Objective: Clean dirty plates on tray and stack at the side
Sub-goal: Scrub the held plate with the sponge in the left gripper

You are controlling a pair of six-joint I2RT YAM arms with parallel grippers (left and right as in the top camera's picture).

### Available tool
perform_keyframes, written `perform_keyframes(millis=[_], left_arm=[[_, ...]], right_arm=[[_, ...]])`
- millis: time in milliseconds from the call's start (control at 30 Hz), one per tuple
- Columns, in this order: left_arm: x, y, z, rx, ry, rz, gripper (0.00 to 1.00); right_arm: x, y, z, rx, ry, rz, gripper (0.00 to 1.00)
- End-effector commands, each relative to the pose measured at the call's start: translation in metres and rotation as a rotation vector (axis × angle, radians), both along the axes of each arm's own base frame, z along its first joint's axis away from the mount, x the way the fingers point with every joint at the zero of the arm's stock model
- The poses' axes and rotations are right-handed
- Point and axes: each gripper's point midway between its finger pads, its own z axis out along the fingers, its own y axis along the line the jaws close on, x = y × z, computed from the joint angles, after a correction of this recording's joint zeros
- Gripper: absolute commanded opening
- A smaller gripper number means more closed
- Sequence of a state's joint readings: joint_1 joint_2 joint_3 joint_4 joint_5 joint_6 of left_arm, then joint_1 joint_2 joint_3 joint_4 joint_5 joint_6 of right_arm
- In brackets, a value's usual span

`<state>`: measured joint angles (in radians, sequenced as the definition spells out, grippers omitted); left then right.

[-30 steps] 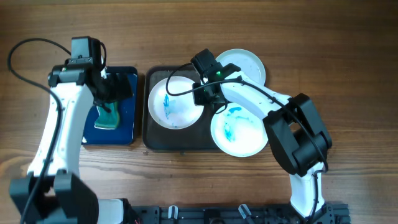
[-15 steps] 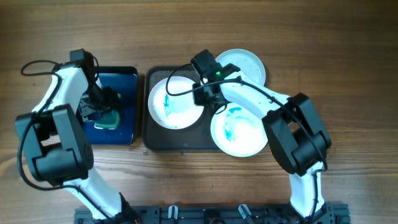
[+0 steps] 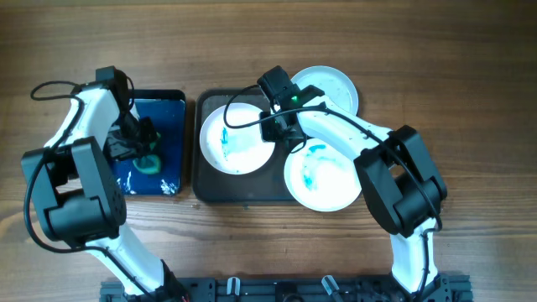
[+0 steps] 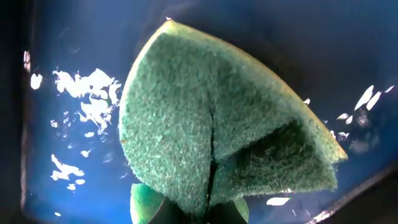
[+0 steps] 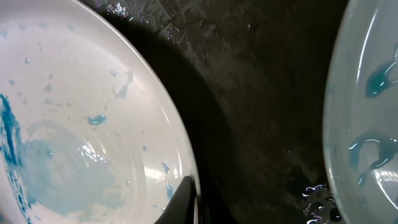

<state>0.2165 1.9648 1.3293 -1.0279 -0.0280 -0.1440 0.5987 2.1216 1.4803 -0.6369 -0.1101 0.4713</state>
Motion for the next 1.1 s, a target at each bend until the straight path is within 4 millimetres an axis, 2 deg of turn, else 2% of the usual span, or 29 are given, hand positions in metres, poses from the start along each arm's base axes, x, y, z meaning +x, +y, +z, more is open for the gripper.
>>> perform_keyframes(millis=[0, 67, 133, 300, 367, 433, 533, 633, 767, 933, 1000, 1067], left_arm=[[0.031, -0.005, 0.056, -0.027, -0.163, 0.038, 0.04], [0.038, -0.014, 0.077, -0.055, -0.227, 0.083, 0.04], [0.042, -0.033, 0.092, -0.114, -0.274, 0.096, 0.04], [0.046, -0.107, 0.092, -0.229, -0.267, -0.022, 0.04], [0.045, -0.130, 0.089, -0.238, -0.254, -0.056, 0.04], [0.040, -0.156, 0.078, -0.227, -0.217, -0.100, 0.04], [0.035, -0.174, 0.054, -0.210, -0.170, -0.092, 0.04], [0.035, -0.184, 0.030, -0.207, -0.132, -0.112, 0.04], [0.032, -0.198, 0.004, -0.184, -0.088, -0.157, 0.04], [0.018, -0.215, -0.027, -0.162, -0.009, -0.176, 0.04], [0.009, -0.229, -0.035, -0.197, 0.028, -0.197, 0.04], [0.007, -0.265, -0.030, -0.373, 0.012, -0.294, 0.04]], right_arm=[[0.001, 0.001, -0.008, -0.006, 0.013, 0.000, 0.04], [0.001, 0.001, -0.008, -0.004, 0.012, 0.001, 0.04], [-0.001, 0.004, -0.007, 0.012, 0.021, 0.013, 0.04], [-0.001, 0.003, -0.007, 0.029, 0.036, 0.011, 0.04], [-0.001, 0.002, -0.007, 0.029, 0.038, 0.008, 0.04], [-0.001, 0.000, -0.007, 0.043, 0.053, 0.004, 0.04], [-0.003, 0.000, -0.005, 0.119, 0.098, 0.028, 0.04], [-0.003, -0.002, -0.005, 0.200, 0.141, 0.051, 0.04], [-0.002, -0.004, -0.010, 0.203, 0.149, 0.052, 0.04], [-0.001, -0.003, -0.009, 0.212, 0.148, 0.051, 0.04], [-0.001, -0.003, -0.009, 0.212, 0.148, 0.051, 0.04], [-0.001, -0.003, -0.009, 0.212, 0.148, 0.052, 0.04]])
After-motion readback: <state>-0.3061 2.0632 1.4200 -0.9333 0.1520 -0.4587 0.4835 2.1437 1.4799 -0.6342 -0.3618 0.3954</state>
